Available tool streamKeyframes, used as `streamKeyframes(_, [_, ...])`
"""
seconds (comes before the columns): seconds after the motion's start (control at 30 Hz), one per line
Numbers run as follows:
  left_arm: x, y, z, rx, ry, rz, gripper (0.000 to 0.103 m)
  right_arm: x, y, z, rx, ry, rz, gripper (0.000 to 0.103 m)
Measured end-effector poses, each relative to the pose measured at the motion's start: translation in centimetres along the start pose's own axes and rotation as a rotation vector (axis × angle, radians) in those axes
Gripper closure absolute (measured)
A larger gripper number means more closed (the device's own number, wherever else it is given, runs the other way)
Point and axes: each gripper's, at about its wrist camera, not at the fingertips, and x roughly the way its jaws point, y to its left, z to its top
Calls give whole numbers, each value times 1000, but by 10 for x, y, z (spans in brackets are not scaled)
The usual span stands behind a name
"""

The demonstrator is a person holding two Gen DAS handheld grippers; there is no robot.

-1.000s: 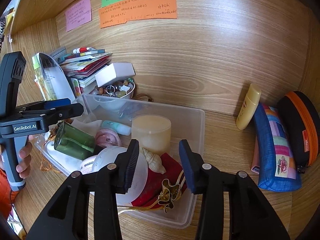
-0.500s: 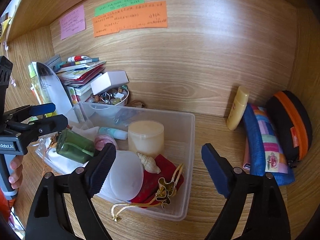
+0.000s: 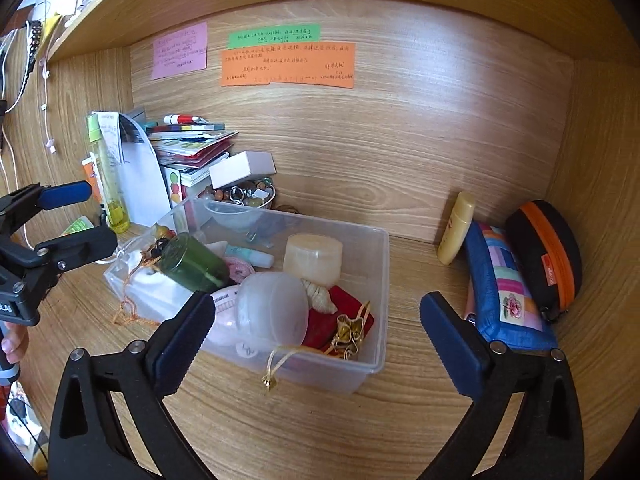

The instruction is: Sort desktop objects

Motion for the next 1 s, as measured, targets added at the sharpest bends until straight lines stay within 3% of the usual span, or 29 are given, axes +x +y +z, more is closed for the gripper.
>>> streamKeyframes(0.3, [-21, 2, -14, -57, 10, -8, 1, -26, 13, -11, -2, -34, -22, 0])
streamKeyframes(0.5, [-22, -5, -28, -60, 7, 32, 1, -28, 21, -25, 15, -26, -13, 0])
streamKeyframes(0.67, [-21, -15, -37, -48, -4, 20, 1, -32, 25, -30, 11, -43, -48, 0])
streamKeyframes(1.0, [-17, -24, -38, -79, -19, -24, 1, -30, 19, -37, 27, -30, -38, 0])
